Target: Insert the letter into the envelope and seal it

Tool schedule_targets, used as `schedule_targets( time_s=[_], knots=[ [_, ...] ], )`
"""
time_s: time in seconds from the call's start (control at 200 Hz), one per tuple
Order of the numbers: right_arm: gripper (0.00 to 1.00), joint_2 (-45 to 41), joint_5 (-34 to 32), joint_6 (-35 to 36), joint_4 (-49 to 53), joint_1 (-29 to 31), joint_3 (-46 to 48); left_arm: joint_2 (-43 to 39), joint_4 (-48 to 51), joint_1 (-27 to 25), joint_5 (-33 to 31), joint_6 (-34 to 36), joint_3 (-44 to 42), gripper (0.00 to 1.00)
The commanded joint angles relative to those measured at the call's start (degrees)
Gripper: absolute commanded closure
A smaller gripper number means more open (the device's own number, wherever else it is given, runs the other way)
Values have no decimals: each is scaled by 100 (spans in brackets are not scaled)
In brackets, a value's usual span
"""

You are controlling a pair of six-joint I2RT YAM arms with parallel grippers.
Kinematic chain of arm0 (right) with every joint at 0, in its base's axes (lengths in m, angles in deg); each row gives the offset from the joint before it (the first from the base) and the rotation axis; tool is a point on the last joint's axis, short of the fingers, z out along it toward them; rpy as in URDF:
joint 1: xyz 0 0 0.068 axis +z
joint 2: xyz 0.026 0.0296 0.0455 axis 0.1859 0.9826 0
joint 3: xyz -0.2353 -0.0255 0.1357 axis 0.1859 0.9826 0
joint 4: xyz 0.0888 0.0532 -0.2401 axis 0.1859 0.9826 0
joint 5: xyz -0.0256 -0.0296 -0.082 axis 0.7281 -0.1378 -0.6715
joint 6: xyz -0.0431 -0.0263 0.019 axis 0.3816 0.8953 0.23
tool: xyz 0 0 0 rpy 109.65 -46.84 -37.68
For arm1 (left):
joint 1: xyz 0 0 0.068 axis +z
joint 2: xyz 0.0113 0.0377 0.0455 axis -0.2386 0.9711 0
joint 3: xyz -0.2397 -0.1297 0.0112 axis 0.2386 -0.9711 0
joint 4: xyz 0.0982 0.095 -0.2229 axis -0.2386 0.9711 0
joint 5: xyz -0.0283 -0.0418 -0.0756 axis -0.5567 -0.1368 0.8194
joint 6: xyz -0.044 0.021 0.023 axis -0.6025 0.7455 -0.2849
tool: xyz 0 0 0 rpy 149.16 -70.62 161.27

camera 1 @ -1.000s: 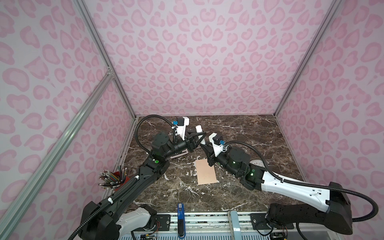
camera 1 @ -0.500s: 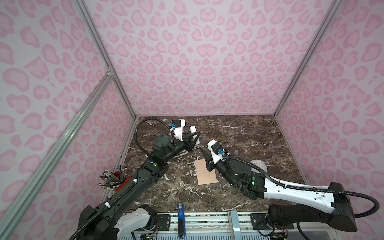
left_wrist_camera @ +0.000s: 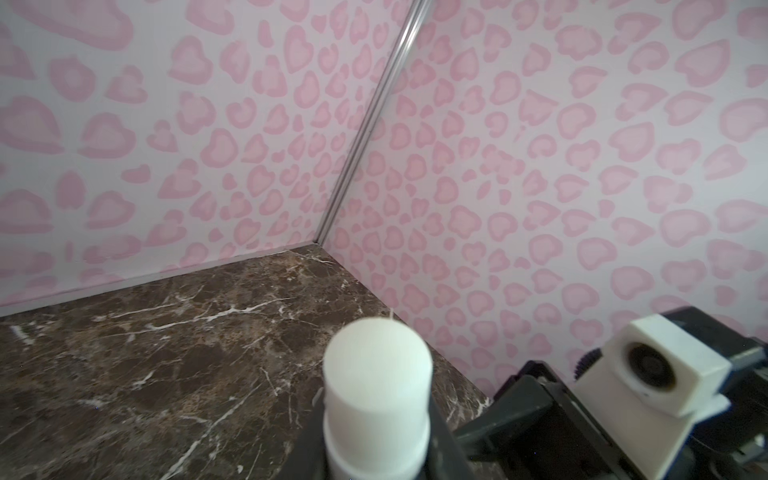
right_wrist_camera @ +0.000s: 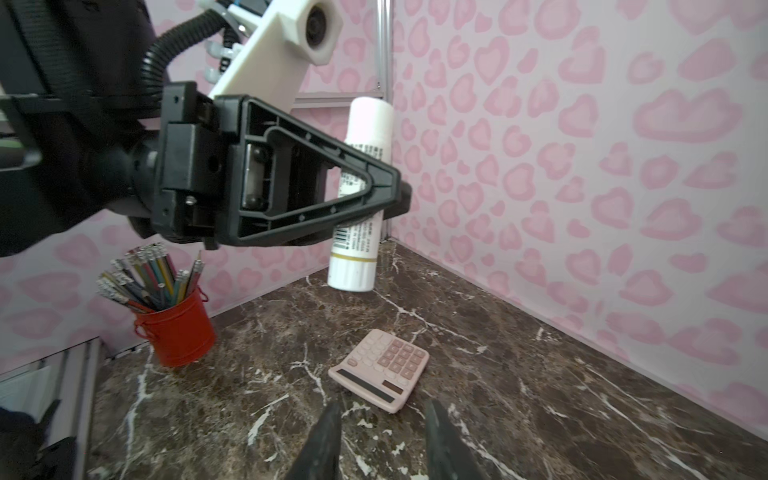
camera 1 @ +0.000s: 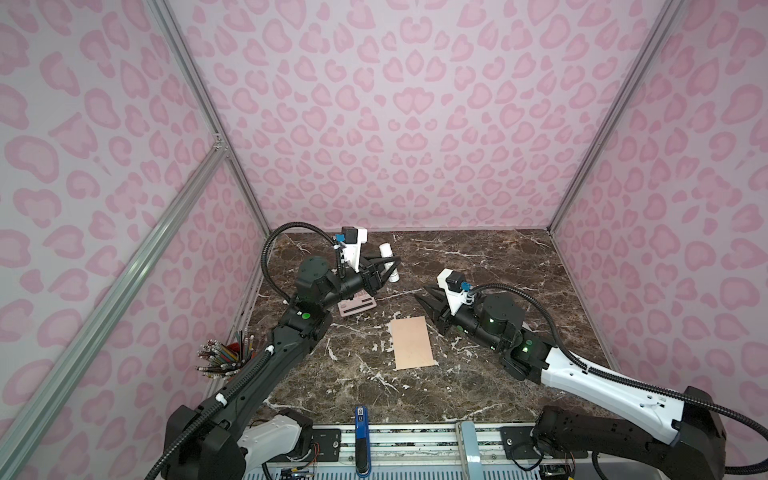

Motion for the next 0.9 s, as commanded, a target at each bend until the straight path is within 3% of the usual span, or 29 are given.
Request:
schedule_targets(
  time_s=[0.0, 0.305, 0.895],
  knots=[
    [60, 158, 1344, -556, -774, -210, -20, 154, -804, 8, 1111, -312, 96, 96],
    [53, 699, 2113, -1115, -1593, -587, -291, 414, -1346, 6, 1603, -555, 7, 96],
    [55, 981, 2422, -1243, -1541, -647, -428, 696, -1944, 8, 1719, -919, 40, 96]
  ],
)
